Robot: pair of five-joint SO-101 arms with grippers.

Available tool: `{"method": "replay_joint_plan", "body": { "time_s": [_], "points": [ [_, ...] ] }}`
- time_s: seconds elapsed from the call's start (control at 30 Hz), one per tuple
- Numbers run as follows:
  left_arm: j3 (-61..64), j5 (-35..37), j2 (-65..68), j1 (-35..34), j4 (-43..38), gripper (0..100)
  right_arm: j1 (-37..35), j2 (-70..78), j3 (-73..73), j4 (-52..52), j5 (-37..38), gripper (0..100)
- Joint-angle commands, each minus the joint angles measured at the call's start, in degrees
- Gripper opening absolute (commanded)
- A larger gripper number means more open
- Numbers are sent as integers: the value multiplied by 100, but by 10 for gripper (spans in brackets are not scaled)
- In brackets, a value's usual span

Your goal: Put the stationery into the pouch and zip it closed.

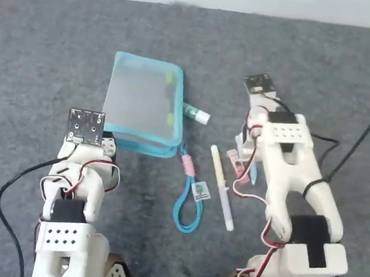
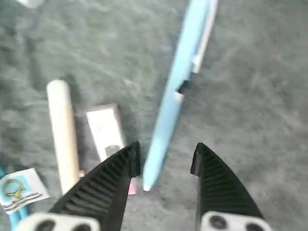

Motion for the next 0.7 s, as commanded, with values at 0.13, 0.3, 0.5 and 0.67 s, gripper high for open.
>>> {"method": "replay_joint_plan", "body": {
  "time_s": [0.13, 0.3, 0.5, 0.67],
  "points": [
    [-22, -70, -97, 35, -202, 13, 101, 13, 211, -374, -26, 166],
    [-22, -70, -97, 35, -202, 13, 418, 426, 193, -400, -9, 166],
    [-13, -70, -97, 26, -202, 13, 435, 629, 193, -453, 0, 166],
    [22, -70, -97, 26, -211, 13, 549, 637, 202, -418, -44, 151]
  ]
}}
